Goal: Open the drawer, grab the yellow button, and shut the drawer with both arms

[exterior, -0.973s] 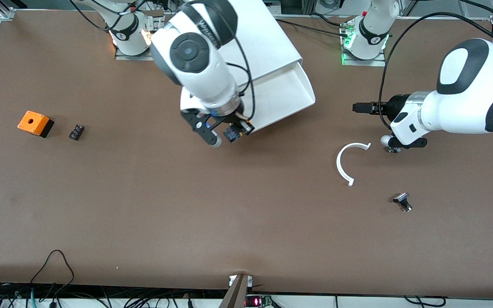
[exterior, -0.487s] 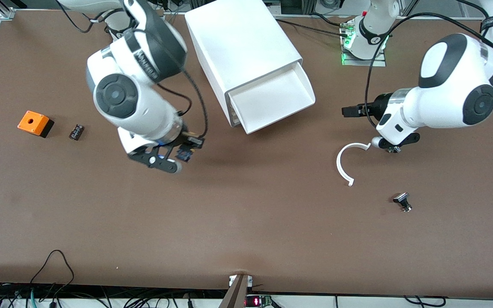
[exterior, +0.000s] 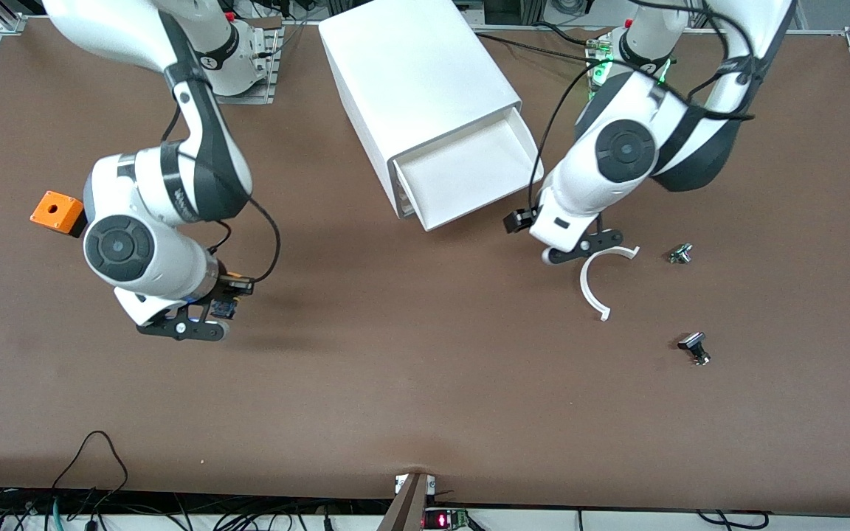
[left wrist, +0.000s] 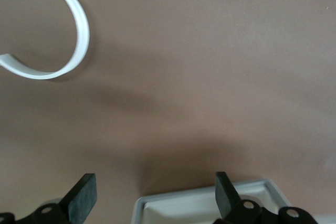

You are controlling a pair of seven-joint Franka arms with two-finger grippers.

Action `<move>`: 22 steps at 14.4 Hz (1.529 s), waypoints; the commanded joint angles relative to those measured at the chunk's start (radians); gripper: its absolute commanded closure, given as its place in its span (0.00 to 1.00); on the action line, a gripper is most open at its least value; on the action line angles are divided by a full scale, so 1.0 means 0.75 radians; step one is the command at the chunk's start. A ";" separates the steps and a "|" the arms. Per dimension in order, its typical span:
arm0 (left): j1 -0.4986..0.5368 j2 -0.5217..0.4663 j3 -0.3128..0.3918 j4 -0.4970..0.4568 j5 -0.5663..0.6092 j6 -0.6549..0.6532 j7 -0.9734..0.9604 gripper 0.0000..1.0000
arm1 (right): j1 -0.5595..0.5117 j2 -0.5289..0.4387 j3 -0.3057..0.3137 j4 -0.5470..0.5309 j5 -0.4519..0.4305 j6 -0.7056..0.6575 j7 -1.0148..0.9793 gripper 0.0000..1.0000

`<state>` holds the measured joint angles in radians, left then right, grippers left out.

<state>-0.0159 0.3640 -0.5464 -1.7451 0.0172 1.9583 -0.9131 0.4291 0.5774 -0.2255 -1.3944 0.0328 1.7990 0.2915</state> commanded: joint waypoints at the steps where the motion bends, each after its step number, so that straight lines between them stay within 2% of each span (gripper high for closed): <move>1: -0.087 0.075 0.000 0.014 0.049 0.068 -0.175 0.01 | 0.015 -0.083 -0.084 -0.257 -0.003 0.153 -0.129 1.00; 3: -0.134 0.073 -0.012 -0.041 0.045 0.070 -0.198 0.01 | 0.003 -0.081 -0.139 -0.368 -0.003 0.276 -0.202 1.00; 6: -0.116 0.065 -0.132 -0.105 0.026 0.064 -0.200 0.00 | -0.116 -0.081 -0.149 -0.527 0.005 0.477 -0.384 1.00; 10: -0.138 0.067 -0.212 -0.121 -0.056 0.060 -0.231 0.00 | -0.255 -0.048 -0.147 -0.636 0.065 0.638 -0.603 1.00; 12: -0.138 0.069 -0.271 -0.154 -0.074 0.058 -0.229 0.00 | -0.271 -0.021 -0.147 -0.640 0.107 0.655 -0.616 1.00; 13: -0.140 0.071 -0.278 -0.160 -0.088 0.058 -0.229 0.00 | -0.271 -0.019 -0.147 -0.640 0.120 0.655 -0.616 0.88; 14: -0.140 0.071 -0.278 -0.160 -0.117 0.058 -0.229 0.00 | -0.271 -0.013 -0.145 -0.638 0.124 0.653 -0.616 0.54; 17: -0.128 0.067 -0.280 -0.148 -0.140 0.050 -0.226 0.00 | -0.265 -0.021 -0.141 -0.622 0.126 0.643 -0.601 0.01; 20: -0.057 0.048 -0.255 -0.075 -0.109 0.028 -0.192 0.00 | -0.247 -0.072 -0.135 -0.569 0.124 0.582 -0.601 0.01; 22: 0.053 0.048 -0.265 0.001 0.048 -0.042 -0.137 0.00 | -0.208 -0.121 -0.137 -0.493 0.124 0.447 -0.575 0.01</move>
<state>-0.0595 0.4210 -0.7378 -1.8006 -0.0203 1.9937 -1.0674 0.2485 0.5414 -0.3296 -1.8049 0.1121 2.2301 -0.1533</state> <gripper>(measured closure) 0.000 0.004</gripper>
